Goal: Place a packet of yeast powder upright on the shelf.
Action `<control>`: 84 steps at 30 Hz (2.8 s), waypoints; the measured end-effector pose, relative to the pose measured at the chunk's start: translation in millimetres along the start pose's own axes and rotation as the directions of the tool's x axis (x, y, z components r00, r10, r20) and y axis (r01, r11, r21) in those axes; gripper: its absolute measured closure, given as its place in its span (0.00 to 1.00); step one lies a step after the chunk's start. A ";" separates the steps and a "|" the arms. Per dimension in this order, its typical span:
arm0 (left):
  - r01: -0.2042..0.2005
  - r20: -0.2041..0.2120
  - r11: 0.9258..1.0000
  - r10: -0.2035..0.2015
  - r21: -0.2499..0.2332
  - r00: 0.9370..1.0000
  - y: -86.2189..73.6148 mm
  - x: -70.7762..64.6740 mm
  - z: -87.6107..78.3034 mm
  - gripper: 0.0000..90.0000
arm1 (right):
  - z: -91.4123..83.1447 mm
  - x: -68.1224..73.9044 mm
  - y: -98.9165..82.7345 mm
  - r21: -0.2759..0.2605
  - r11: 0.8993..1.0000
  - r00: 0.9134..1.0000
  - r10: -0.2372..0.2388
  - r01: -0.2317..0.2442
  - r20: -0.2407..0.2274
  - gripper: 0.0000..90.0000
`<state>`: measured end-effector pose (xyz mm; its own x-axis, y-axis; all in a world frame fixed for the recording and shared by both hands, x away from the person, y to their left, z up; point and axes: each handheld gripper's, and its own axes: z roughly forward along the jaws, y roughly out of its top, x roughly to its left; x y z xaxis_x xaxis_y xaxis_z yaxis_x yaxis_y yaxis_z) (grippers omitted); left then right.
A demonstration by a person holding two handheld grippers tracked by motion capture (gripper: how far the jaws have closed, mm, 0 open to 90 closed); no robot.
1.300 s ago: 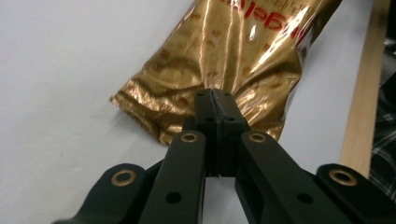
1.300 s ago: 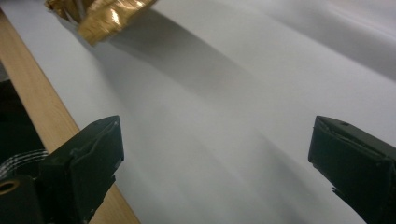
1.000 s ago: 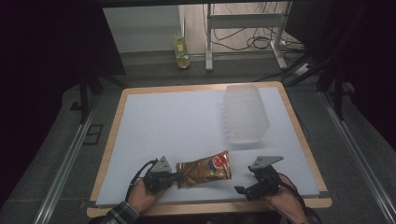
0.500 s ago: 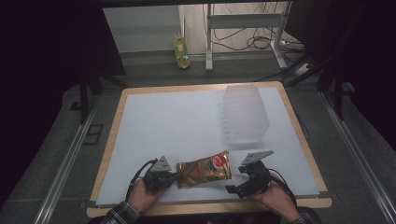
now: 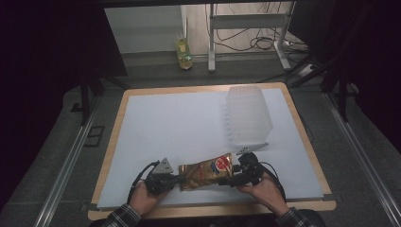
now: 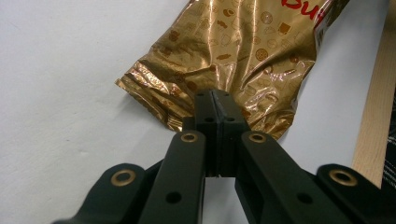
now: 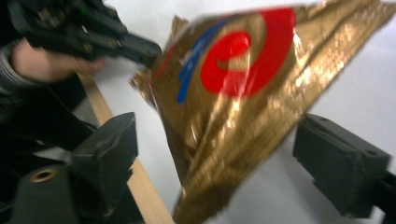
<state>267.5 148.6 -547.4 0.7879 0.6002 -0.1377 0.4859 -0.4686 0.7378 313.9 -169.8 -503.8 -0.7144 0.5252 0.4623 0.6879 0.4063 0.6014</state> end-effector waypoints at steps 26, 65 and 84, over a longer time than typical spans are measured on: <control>0.007 0.019 0.999 -0.007 -0.037 1.000 0.2 6.7 -8.7 0.82 | 0.0 -0.6 21.4 -0.067 0.989 0.984 0.125 -0.134 -0.127 0.83; -0.085 -0.056 0.990 0.079 -0.114 0.995 3.4 -1.3 -18.2 0.38 | -42.0 24.5 60.4 -0.023 0.969 0.969 -0.247 0.247 0.027 0.85; -0.030 0.003 0.984 0.031 -0.175 1.000 3.9 4.9 -22.6 0.10 | -66.9 28.6 90.5 0.087 0.886 0.889 -0.458 0.455 0.022 0.85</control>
<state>264.7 164.4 -530.3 0.8036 0.5837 -0.1165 0.3883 -0.3659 0.8458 347.1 -168.0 -392.6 -0.9473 0.2968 0.1209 0.2957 0.6639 0.6869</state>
